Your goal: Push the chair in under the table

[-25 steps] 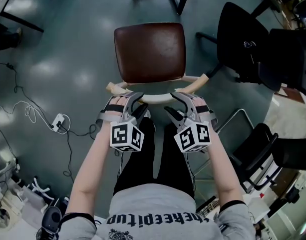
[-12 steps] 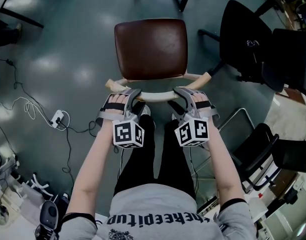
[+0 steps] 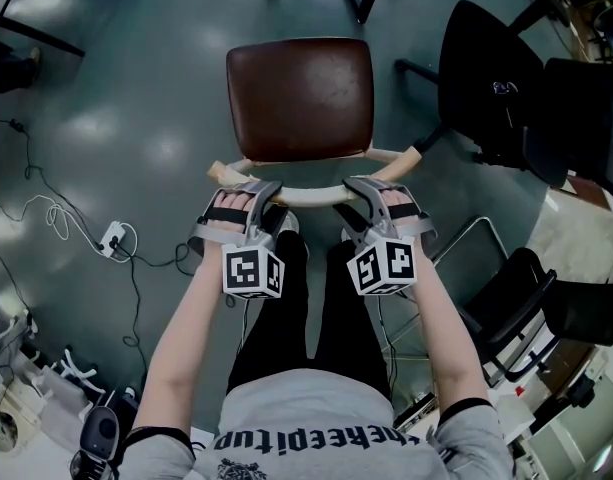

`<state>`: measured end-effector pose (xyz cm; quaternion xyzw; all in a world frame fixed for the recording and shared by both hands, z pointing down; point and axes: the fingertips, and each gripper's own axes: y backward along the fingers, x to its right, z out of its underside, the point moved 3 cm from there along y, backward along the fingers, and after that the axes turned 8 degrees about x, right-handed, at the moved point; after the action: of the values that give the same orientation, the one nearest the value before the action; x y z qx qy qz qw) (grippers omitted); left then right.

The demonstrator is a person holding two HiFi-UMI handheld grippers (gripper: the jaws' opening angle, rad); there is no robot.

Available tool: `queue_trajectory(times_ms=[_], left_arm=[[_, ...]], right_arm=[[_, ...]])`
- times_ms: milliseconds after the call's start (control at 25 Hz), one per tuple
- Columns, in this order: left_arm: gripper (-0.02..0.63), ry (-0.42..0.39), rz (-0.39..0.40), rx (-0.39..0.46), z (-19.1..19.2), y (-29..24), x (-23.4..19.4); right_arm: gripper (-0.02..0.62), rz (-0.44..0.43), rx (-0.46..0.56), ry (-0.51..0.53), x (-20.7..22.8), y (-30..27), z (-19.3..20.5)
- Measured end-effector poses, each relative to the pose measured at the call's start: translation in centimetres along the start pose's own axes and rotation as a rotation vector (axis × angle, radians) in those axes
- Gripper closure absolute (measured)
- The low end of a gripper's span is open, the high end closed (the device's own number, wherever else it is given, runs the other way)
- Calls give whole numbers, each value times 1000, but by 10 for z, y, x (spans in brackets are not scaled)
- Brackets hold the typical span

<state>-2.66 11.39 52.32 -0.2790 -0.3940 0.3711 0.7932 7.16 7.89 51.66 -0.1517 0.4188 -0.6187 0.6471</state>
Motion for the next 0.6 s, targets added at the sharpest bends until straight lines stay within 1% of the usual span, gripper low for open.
queue_trajectory(times_ms=[280,600], left_arm=[[400,17,64,10,0,-1,-2],[403,12,81,19,1,-1,-6]], right_arm=[[377,7,12,-9,1,0,0],[371,25,16,-13,4,-2,-1]])
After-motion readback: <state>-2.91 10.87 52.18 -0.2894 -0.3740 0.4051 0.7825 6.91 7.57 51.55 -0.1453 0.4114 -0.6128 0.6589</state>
